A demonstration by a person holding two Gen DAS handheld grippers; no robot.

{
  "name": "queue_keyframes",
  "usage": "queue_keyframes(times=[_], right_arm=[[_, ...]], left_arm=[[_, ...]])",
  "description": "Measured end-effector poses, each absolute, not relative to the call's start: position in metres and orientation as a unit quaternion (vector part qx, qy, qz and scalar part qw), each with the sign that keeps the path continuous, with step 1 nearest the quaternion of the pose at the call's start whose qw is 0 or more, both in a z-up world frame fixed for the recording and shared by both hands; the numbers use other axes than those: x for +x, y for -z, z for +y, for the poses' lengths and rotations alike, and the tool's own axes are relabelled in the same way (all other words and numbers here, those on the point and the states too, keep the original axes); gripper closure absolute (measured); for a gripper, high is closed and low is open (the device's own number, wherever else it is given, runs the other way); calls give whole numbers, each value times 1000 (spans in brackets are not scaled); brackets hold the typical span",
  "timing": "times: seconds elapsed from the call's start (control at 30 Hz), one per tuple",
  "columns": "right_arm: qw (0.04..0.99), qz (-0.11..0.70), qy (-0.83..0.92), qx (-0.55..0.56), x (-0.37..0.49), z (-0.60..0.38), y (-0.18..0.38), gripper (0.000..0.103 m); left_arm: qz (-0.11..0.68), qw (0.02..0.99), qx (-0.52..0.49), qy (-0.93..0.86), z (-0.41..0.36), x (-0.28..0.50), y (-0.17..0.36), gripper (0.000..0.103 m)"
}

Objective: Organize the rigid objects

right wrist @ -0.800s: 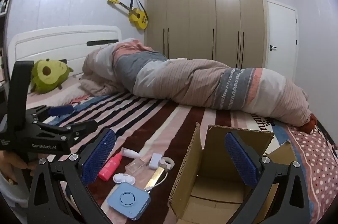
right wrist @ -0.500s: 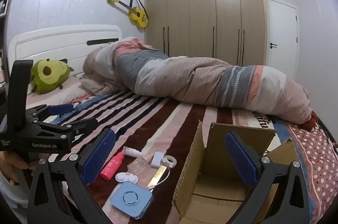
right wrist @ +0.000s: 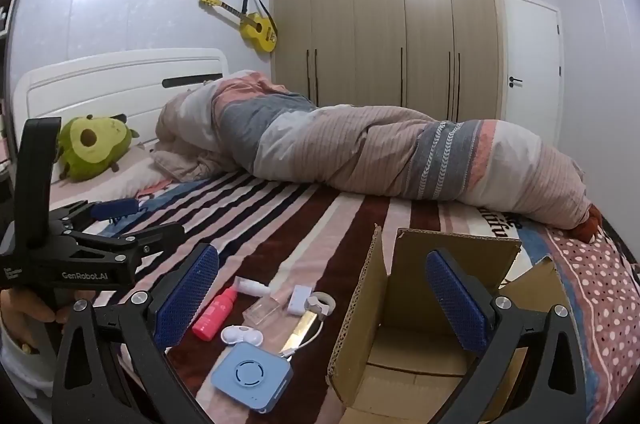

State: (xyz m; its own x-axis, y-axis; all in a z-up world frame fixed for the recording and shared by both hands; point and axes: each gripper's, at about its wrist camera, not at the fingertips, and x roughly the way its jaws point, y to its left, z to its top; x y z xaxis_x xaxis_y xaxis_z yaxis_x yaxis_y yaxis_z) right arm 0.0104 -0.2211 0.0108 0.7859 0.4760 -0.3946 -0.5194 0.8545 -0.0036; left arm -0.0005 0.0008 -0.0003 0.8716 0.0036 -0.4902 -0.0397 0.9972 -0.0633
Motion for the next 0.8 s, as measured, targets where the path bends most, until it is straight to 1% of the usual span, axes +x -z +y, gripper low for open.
queue_keyframes(times=[0.8], right_arm=[[944, 194, -263, -51, 10, -220, -12, 0]], left_arm=[[253, 967, -37, -11, -1, -3, -3, 0]])
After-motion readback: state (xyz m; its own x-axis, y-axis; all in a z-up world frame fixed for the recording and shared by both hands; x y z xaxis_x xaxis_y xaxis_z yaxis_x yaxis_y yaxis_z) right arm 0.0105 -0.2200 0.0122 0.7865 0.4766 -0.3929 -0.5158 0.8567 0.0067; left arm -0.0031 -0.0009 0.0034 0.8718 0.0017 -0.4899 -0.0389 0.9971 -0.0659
